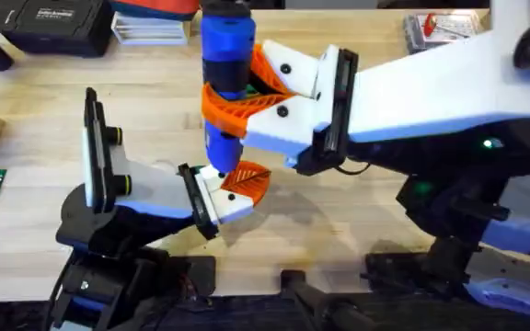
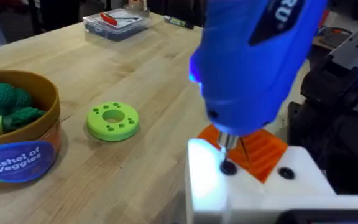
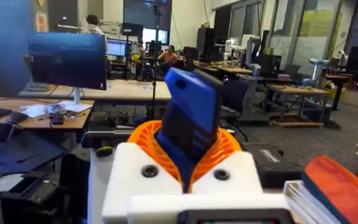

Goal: Pick up the gripper from the table and insert it into the empty holder that is missing its gripper. Then pick up a screw, insert it into the mounting hole, and use the screwdriver to tighten it. Finally, clean up the table by picking up the vegetable and placing it into the bucket.

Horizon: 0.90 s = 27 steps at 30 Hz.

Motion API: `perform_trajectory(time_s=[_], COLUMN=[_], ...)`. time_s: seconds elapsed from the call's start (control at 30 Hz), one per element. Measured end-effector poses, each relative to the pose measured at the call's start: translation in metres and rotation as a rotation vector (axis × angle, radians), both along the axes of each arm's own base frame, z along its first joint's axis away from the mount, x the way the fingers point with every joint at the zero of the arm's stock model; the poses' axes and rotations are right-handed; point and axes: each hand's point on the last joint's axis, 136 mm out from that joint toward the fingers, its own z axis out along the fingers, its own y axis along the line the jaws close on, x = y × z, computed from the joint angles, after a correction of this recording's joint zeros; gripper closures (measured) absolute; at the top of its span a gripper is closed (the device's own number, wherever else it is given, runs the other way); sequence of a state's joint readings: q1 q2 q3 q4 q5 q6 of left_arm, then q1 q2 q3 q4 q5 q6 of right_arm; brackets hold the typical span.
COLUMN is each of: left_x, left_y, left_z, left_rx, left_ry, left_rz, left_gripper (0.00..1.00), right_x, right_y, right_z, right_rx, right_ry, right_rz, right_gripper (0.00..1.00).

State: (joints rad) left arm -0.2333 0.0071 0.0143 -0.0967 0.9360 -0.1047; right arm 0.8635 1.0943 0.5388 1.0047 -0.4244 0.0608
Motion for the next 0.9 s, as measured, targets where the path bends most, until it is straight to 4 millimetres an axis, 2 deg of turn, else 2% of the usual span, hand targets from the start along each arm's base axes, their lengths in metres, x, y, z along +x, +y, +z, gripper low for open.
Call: perform_trajectory(time_s=[0.37, 0.9], left_x=[0.0000, -0.0006], left_y=[0.0000, -0.0003], left_z=[0.0000, 0.0000], left_rx=[0.000, 0.000], left_ry=[0.000, 0.000], left_rz=[0.000, -0.004], left_gripper=[0.986, 0.986], right_x=[-0.0007, 0.0017], right_y=[-0.0007, 0.0009], right_z=[0.0027, -0.0036], right_rx=[0.016, -0.007], right_ry=[0.019, 0.034], right_rz=[0.010, 0.003], right_gripper=[0.976, 0.976])
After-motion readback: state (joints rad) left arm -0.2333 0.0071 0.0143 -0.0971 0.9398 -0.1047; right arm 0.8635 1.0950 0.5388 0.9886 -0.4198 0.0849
